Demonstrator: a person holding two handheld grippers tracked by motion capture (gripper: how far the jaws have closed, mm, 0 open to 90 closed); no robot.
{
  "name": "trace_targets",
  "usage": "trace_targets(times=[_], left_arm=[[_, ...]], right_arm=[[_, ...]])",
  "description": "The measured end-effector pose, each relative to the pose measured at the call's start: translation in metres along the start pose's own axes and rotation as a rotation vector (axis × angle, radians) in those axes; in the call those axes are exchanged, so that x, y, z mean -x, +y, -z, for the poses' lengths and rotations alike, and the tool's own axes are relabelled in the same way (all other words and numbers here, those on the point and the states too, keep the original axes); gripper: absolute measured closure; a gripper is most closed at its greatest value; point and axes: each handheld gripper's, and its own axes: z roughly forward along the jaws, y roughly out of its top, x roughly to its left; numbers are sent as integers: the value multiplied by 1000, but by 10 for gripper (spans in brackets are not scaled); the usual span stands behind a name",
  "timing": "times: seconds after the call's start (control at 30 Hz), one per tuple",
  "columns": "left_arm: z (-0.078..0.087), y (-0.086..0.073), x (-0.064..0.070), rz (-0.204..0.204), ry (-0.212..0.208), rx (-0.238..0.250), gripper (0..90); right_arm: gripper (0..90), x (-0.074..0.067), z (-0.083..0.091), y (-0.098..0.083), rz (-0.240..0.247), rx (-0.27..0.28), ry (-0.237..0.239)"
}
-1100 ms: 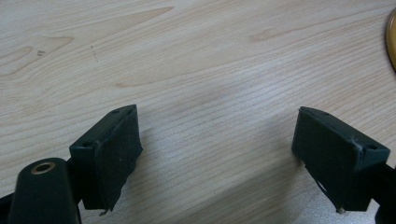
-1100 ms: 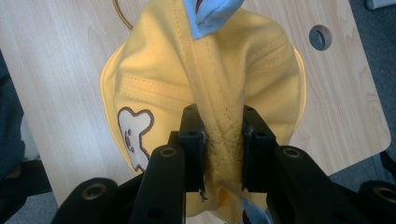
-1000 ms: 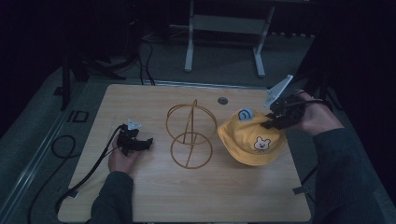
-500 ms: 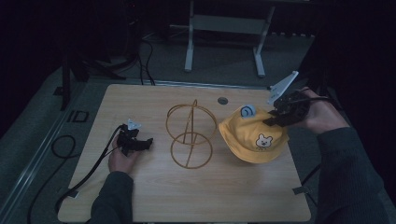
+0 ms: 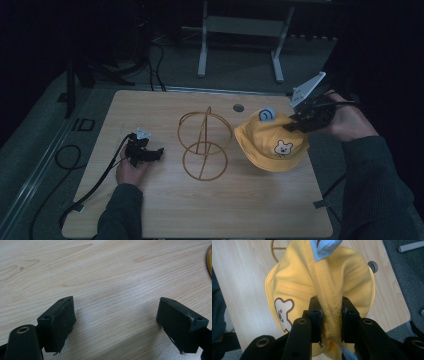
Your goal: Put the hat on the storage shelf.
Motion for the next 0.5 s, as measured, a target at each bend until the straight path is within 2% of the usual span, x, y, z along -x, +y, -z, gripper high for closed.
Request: trace_targets(times=[0.5], left_arm=[[0,0,0,0,0,0,153]], right_arm=[[744,1,9,2,-3,11,-15]])
